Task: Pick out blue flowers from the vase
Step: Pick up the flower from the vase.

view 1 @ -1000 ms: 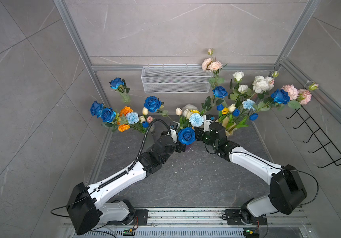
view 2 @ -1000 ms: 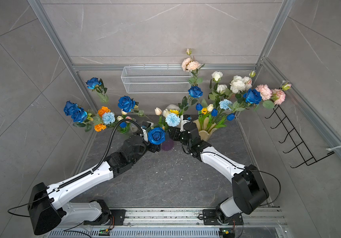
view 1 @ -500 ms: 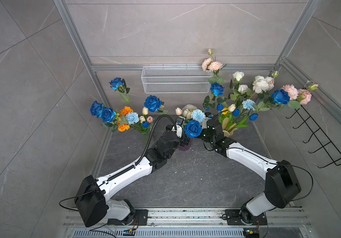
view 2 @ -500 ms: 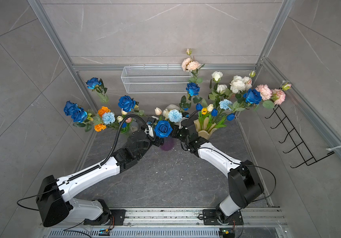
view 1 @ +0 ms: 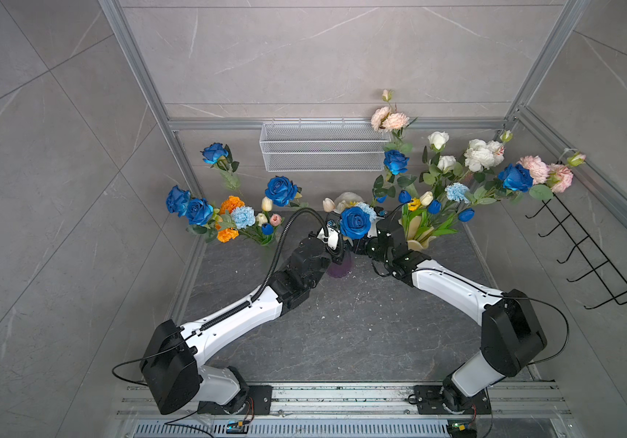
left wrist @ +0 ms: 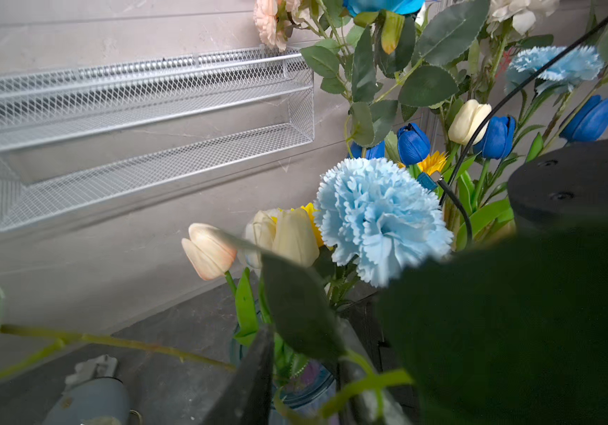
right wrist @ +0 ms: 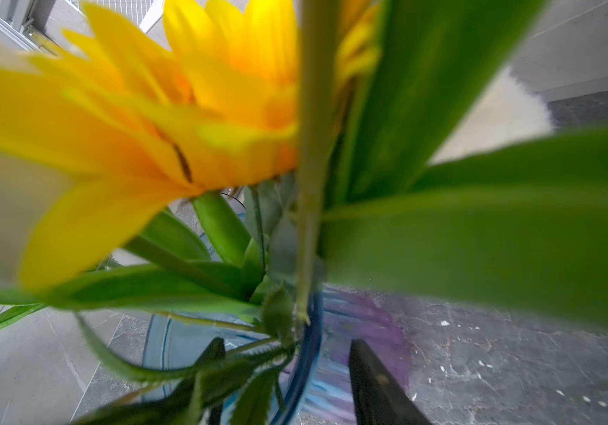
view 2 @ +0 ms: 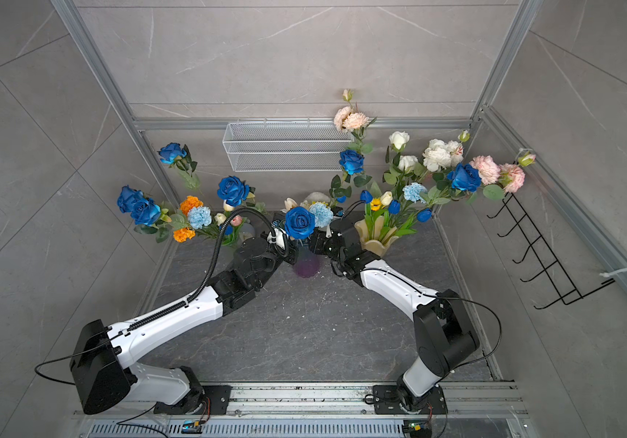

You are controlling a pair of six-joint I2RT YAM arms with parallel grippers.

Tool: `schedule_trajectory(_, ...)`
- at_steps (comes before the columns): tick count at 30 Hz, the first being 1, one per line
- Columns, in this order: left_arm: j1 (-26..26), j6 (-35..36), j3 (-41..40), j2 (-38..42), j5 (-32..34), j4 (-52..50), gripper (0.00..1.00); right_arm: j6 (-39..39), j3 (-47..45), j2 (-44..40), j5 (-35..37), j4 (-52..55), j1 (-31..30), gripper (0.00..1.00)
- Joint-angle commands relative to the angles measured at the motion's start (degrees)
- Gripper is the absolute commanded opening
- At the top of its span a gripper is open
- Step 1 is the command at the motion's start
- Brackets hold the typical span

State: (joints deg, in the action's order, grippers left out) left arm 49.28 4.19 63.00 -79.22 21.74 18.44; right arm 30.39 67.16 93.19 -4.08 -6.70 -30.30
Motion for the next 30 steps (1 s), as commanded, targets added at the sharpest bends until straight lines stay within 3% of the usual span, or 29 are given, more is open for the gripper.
schedule_trajectory(1,0.3,1.1,3.2,0.9,-2.3,1.7,0.16,-2.1,2.4,1.2,0.2,2.2,-0.2,0.55)
schedule_trajectory(6,0.3,0.7,4.9,2.6,-5.5,-0.2,0.01,-3.2,3.2,1.4,1.1,3.8,-0.4,0.55)
schedule_trajectory(15,0.3,-0.4,12.0,5.1,-12.8,-6.2,0.0,-3.1,2.3,1.2,1.9,3.0,-0.5,0.56)
schedule_trajectory(25,0.3,-0.8,21.6,10.9,-16.5,-28.2,0.0,-4.2,3.9,1.8,1.9,4.9,-0.5,0.56)
schedule_trajectory(30,0.3,0.7,30.3,13.4,-17.2,-43.2,0.0,-4.4,4.2,1.3,0.9,4.2,-0.5,0.57)
